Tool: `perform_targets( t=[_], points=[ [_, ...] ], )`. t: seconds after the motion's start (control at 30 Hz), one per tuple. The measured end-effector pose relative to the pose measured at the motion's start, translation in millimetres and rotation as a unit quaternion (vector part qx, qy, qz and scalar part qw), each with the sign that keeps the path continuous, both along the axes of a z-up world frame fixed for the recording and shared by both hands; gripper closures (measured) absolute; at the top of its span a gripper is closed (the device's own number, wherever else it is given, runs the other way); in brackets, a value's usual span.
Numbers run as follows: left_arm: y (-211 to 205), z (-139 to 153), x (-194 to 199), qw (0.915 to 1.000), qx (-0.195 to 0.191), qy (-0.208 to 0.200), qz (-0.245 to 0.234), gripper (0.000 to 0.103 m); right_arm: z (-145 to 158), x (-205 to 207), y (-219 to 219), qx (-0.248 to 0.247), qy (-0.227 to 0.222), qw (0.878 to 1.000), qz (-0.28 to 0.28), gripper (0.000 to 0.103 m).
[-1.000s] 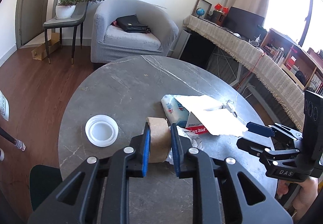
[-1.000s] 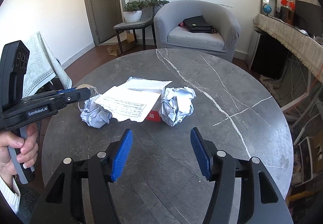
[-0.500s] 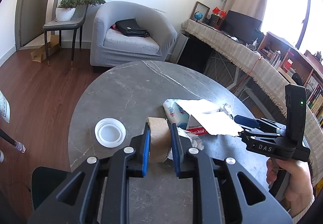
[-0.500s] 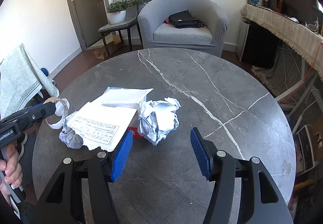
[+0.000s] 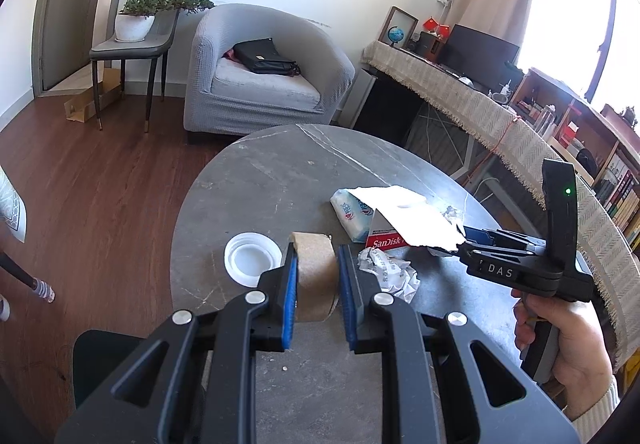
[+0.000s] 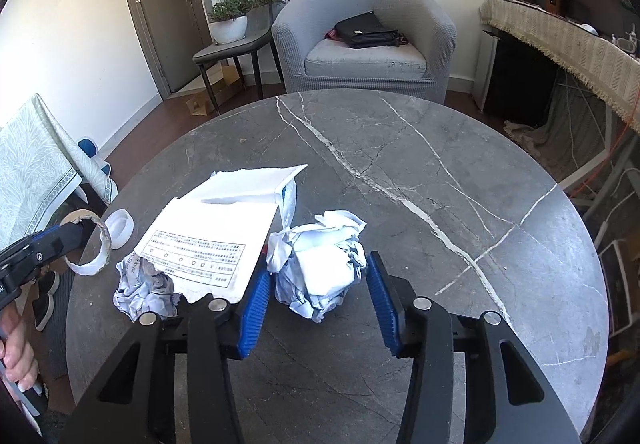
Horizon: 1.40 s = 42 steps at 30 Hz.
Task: Collect trash
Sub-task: 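Grasp the brown tape roll with the left gripper while right gripper grasps a crumpled paper ball, then carry both items over the green bin and open the left gripper to drop the tape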
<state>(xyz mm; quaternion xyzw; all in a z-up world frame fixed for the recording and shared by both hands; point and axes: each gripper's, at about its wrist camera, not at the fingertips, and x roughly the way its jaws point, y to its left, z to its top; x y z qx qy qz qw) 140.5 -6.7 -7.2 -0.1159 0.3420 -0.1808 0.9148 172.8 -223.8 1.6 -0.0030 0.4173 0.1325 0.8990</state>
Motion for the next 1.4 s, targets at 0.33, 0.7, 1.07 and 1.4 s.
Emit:
perform_targets(
  t=[0.33,0.7,1.07,1.4],
  points=[
    [15.8,6.0,-12.0,0.9999,-0.003,-0.001,0.012,0.082,6.9,-11.8,-1.9,-0.025,-0.003,0.999,-0.025,0.058],
    [31.7,14.4,-37.8,0.9997,0.002,-0.007,0.025,0.082,36.6,-41.0,4.9,-0.025,-0.032,0.999,-0.026,0.058],
    [54.8,16.0,-64.6,0.9989,0.019,-0.007,0.042,0.082,61.3,-71.8,39.6,-0.013,-0.057,0.998,0.011,0.058],
    [94.2,0.0,-80.7,0.9965,0.049,0.012,0.067,0.082,61.3,-86.8,98.2,-0.006,-0.054,0.996,0.070,0.058]
  ],
)
